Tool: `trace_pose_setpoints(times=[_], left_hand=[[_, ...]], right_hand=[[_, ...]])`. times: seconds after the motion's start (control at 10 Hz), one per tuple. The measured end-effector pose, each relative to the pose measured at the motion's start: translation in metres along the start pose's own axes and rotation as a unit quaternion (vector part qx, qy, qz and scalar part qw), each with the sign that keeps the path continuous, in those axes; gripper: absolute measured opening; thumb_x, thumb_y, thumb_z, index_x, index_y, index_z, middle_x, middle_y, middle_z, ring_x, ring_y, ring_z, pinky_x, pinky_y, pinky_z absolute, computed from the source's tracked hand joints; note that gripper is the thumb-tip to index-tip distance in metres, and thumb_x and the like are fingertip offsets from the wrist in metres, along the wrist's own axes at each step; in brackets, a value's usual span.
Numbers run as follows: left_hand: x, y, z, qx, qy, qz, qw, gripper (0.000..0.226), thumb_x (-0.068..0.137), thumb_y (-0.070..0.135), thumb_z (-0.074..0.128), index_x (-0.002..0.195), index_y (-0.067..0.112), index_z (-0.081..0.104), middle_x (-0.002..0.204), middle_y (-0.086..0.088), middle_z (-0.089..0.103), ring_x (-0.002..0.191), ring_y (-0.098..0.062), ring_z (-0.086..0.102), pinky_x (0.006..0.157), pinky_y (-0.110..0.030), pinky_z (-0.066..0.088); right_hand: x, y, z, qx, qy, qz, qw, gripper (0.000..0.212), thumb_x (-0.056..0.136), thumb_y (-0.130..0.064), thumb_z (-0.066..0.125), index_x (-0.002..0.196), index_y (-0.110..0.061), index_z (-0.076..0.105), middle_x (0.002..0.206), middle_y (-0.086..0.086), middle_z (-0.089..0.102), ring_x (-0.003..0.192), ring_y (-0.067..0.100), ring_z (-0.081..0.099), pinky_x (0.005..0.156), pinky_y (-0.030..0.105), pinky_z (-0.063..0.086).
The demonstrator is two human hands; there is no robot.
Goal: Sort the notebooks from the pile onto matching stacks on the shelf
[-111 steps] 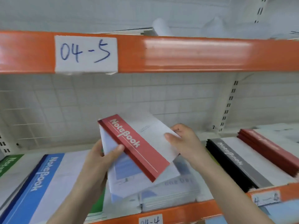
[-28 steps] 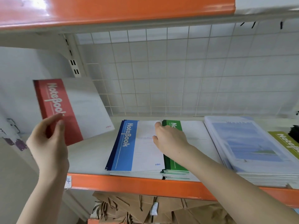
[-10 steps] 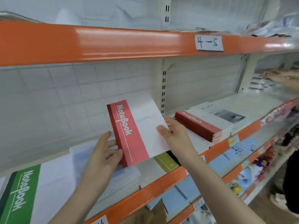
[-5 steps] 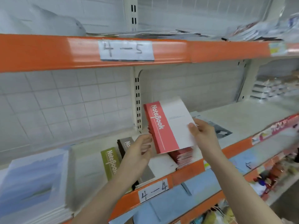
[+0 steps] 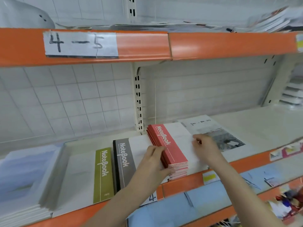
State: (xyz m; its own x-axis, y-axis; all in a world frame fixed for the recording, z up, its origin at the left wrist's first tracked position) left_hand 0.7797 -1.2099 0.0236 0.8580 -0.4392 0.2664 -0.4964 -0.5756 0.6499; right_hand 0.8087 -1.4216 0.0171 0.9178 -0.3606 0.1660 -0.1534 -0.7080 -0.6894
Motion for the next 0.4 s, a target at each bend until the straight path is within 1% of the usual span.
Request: trace_pose_setpoints(times=[0.1, 0.2, 0.3, 0.4], left_hand=[[0.0025, 0.0008, 0.0041, 0.018, 0.030, 0.004, 0.999, 0.059, 0.084, 0.033, 0.070, 0.136, 0.020, 0.046, 0.126, 0.013, 0.036, 0.105, 0.002, 0.039, 0.098, -0.006, 0.029], [-0.0002, 0.0038, 0.0025, 0.022, 0.046, 0.017, 0.999, 0.053, 0.087, 0.033, 0.067, 0.135, 0.018, 0.049, 0.121, 0.016, 0.034, 0.101, 0.008, 0.036, 0.098, -0.004, 0.028], [-0.0008, 0.0019, 0.0035, 0.030, 0.045, 0.013, 0.998, 0.048, 0.091, 0.033, 0.062, 0.134, 0.018, 0.050, 0.119, 0.019, 0.033, 0.099, 0.011, 0.035, 0.099, -0.009, 0.035], [-0.0054, 0.0099, -0.0039, 0.044, 0.049, 0.008, 0.998, 0.044, 0.094, 0.033, 0.057, 0.135, 0.020, 0.049, 0.128, 0.016, 0.039, 0.104, 0.013, 0.035, 0.099, -0.005, 0.031]], right_hand=[[0.0017, 0.0021, 0.0045, -0.011, 0.006, -0.025, 1.000, 0.020, 0.090, 0.001, 0.041, 0.073, -0.005, 0.051, 0.067, 0.009, 0.046, 0.075, 0.025, 0.041, 0.054, 0.024, 0.027], [0.0012, 0.0024, 0.0035, -0.017, 0.014, -0.036, 0.999, 0.020, 0.093, -0.003, 0.041, 0.097, -0.005, 0.061, 0.082, 0.009, 0.048, 0.067, 0.019, 0.042, 0.053, 0.021, 0.029], [0.0023, 0.0068, 0.0091, -0.018, 0.022, -0.038, 0.999, 0.021, 0.093, -0.003, 0.041, 0.099, 0.001, 0.061, 0.074, 0.004, 0.040, 0.057, 0.010, 0.037, 0.050, 0.021, 0.024], [-0.0030, 0.0017, 0.0000, -0.015, 0.032, -0.037, 0.999, 0.018, 0.092, -0.002, 0.042, 0.083, 0.001, 0.058, 0.068, 0.006, 0.047, 0.069, 0.029, 0.049, 0.055, 0.029, 0.031]])
Point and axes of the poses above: each hand's wrist, its own x-axis towards the middle knuckle, its own z-axis out of the palm, y = z × x, the point moved 5 cm from there along x, towards the middle knuckle
